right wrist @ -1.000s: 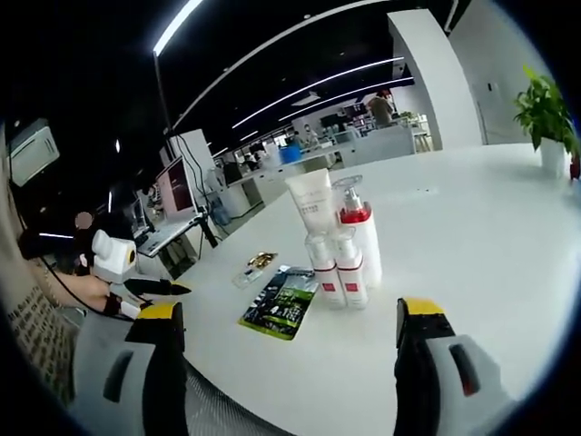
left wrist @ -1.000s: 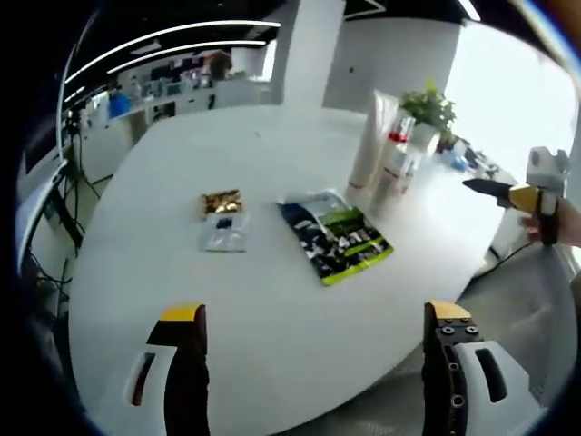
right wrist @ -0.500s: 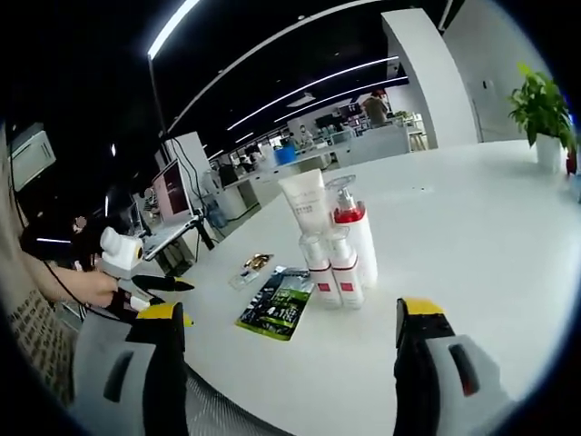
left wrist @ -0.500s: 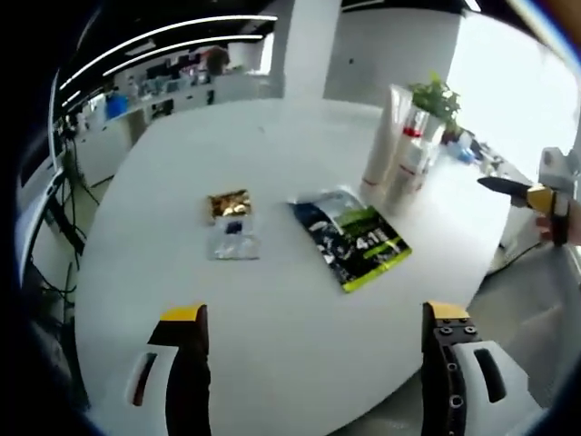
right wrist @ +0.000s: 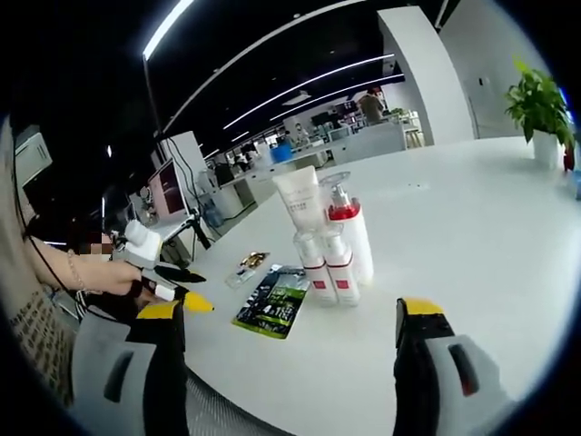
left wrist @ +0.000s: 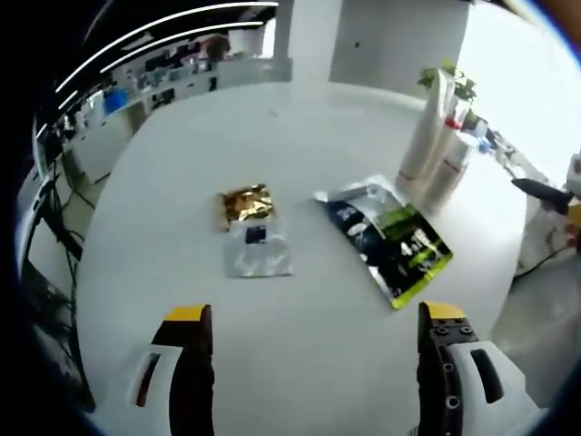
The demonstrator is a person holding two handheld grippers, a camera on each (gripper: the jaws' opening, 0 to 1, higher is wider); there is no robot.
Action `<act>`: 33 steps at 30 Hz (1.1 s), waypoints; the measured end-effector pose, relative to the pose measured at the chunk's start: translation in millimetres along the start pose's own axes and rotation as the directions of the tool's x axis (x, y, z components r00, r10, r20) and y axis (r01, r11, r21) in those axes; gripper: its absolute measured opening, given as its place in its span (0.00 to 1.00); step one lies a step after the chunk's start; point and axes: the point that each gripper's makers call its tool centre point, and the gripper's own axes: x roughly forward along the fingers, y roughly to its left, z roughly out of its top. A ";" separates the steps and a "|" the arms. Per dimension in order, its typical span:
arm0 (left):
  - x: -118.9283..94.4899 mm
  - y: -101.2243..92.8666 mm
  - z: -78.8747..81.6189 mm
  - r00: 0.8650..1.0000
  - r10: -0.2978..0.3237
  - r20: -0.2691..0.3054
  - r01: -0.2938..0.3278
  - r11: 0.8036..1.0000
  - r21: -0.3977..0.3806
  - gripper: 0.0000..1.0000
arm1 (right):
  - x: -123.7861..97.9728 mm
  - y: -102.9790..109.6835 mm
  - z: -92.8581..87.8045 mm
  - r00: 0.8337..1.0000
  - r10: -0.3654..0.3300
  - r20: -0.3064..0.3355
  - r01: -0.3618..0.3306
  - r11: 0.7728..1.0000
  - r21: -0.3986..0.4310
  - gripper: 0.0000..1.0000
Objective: Arrange the skincare products in the storage area until every visible bottle or jar stands upright without overlapping.
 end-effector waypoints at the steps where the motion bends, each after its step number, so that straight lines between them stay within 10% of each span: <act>1: 3.5 1.4 1.3 1.000 -0.001 -0.008 0.001 1.000 0.001 0.91 | -0.1 -0.4 -0.1 1.000 -0.002 0.000 0.002 1.000 0.002 0.96; 33: 50.7 43.6 31.1 0.993 0.092 -0.074 -0.089 0.995 0.041 0.51 | 0.6 -13.0 -3.9 0.998 -0.053 -0.020 0.053 0.999 0.013 0.95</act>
